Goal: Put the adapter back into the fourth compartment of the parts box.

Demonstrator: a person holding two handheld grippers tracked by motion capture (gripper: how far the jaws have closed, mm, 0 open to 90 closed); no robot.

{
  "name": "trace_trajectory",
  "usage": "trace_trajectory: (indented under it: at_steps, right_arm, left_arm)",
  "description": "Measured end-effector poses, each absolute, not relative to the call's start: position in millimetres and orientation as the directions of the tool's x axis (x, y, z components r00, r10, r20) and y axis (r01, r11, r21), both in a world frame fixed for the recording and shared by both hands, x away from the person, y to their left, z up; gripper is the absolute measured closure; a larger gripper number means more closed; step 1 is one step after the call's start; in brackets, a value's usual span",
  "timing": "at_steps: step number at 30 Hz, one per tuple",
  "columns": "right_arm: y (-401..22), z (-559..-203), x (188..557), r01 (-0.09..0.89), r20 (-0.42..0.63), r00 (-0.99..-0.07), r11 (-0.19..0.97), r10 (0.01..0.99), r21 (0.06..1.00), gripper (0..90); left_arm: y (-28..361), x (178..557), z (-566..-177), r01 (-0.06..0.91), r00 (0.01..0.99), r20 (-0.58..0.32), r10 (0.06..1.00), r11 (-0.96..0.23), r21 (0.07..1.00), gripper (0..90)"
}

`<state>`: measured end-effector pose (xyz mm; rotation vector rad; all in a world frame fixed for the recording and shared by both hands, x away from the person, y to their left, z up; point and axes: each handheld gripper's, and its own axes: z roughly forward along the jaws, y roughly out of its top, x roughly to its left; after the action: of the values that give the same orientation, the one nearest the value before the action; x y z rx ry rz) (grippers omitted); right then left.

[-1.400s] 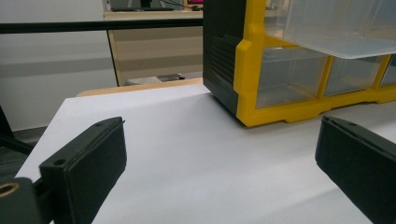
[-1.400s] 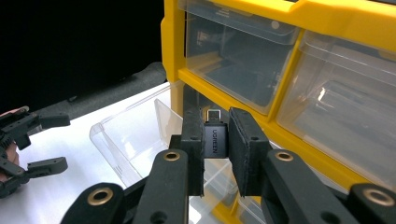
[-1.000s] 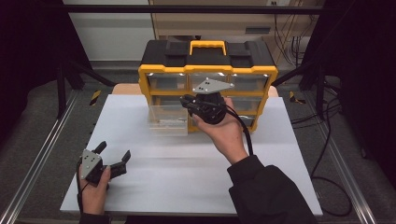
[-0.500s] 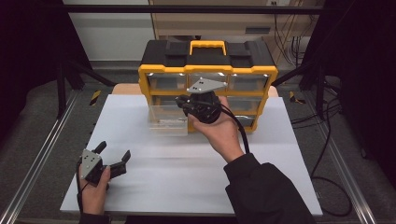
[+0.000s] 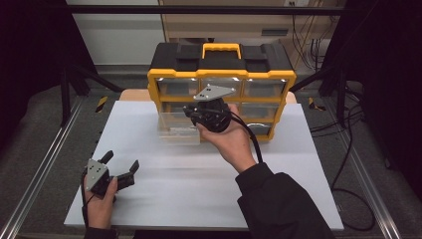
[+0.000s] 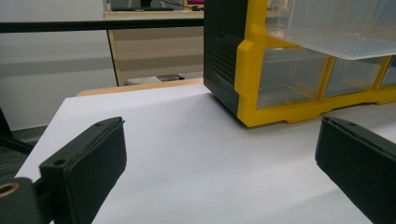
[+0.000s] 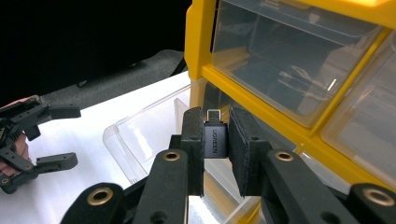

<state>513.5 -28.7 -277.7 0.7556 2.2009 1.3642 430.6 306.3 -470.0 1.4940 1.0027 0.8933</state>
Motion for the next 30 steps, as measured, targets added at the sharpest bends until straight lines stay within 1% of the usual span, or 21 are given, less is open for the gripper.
trace_trajectory:
  at_steps: [30]
  right_arm:
    - [-18.7, -287.1, 520.1, 0.251, -0.082, -0.77, 0.418, 0.633, 0.873, 76.1]
  left_arm:
    - [306.4, 431.0, -470.1, 0.127, 0.365, 0.017, 0.931, -0.068, 0.99, 1.6]
